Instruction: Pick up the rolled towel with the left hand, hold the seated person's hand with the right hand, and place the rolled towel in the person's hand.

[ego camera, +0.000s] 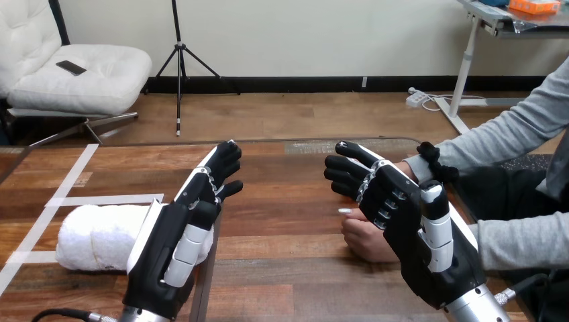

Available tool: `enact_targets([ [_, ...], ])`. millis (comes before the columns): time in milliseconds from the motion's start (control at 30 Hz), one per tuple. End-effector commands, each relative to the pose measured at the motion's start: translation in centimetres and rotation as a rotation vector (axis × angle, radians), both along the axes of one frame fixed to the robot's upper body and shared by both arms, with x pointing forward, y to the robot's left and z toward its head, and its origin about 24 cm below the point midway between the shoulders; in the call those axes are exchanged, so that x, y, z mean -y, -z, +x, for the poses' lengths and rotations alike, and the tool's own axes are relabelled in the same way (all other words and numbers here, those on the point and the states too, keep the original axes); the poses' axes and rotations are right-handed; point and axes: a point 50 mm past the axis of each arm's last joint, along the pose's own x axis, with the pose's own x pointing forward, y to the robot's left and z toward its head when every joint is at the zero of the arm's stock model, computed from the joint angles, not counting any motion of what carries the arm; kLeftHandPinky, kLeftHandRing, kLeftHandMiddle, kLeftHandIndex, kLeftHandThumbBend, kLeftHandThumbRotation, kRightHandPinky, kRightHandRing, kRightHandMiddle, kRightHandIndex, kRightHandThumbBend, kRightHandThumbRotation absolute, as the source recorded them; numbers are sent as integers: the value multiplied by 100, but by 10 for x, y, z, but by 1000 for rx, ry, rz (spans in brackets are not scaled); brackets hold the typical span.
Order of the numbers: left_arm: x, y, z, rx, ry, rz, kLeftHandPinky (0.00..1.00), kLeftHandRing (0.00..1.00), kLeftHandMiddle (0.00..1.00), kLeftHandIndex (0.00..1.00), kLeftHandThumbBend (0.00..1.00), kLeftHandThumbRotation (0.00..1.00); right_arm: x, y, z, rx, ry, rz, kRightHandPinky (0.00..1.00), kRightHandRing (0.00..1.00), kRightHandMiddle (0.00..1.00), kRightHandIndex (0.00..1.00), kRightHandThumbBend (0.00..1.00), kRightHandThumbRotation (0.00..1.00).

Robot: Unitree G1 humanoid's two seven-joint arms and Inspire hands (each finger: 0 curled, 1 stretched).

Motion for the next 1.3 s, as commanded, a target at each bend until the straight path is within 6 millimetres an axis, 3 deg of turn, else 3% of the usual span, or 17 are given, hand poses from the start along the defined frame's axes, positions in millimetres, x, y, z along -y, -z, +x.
enact_targets([
  [0,-5,-18,13,106,-30,69,86,92,92,90,80,93,-4,-19,13,100,-12,-3,90,87,86,87,93,100],
  [267,-16,-26,18,140,-76,184,85,93,93,90,89,88,-3,-19,13,100,-11,-8,90,87,86,87,94,100],
  [700,-37,-44,28,206,-158,329,89,95,96,94,99,60,-3,-18,14,98,-16,-4,91,87,86,87,94,100],
  [1267,-62,-64,41,235,-196,518,88,93,95,92,100,51,-2,-19,14,105,-12,-2,91,87,85,87,93,100],
])
